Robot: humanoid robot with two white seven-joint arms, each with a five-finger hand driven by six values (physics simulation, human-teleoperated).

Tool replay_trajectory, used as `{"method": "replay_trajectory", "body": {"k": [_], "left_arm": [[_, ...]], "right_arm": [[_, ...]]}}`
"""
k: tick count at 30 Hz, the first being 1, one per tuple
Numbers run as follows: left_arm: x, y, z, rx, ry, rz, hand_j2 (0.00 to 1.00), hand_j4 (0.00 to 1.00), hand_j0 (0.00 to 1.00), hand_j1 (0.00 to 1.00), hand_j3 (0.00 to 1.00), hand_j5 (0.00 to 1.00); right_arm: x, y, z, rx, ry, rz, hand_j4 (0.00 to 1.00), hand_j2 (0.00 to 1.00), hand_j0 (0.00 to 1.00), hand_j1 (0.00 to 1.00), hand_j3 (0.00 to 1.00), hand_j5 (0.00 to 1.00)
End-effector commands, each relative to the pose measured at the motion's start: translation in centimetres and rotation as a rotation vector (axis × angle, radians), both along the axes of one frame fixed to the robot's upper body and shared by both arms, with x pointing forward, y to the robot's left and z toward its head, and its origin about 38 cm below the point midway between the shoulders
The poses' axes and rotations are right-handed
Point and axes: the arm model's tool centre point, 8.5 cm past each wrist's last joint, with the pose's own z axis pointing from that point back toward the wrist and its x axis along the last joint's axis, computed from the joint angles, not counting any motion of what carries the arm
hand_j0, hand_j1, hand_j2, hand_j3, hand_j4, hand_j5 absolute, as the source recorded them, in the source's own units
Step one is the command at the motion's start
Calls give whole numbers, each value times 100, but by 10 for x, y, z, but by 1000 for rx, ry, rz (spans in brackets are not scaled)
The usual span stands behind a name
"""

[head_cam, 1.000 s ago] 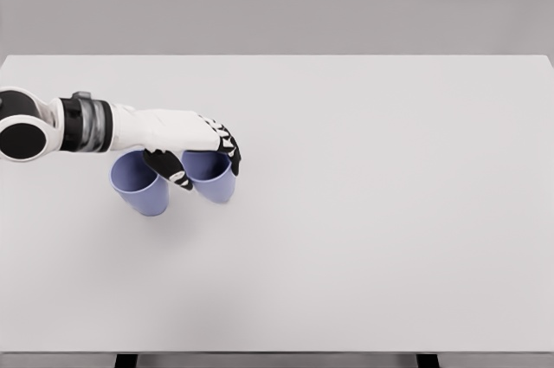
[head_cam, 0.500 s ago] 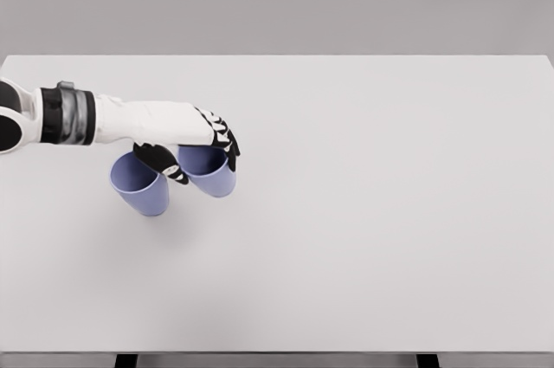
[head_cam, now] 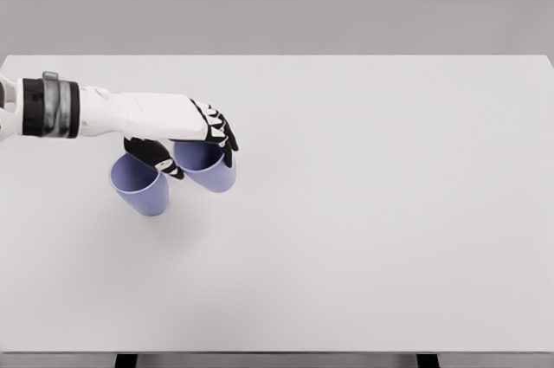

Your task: Place the right cup on the left cup with left arm

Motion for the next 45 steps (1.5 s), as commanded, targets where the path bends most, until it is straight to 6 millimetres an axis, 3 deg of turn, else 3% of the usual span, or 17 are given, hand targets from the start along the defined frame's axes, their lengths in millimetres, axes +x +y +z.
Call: {"method": "replay_trajectory", "body": {"k": [1, 22, 45], "left_arm": [[-1, 0, 1, -7, 2, -8, 64, 64, 64, 64, 64, 64], [-2, 5, 21, -24, -41, -46, 64, 64, 64, 64, 64, 64], [-7, 29, 48, -48, -102, -52, 64, 64, 64, 64, 64, 64]], "right_arm": [[0, 0, 0, 1, 0, 0, 100, 100, 100, 100, 100, 100], [0, 0, 0, 1, 0, 0, 100, 100, 100, 100, 100, 100], [0, 0, 0, 1, 0, -1, 100, 100, 100, 100, 100, 100]]}}
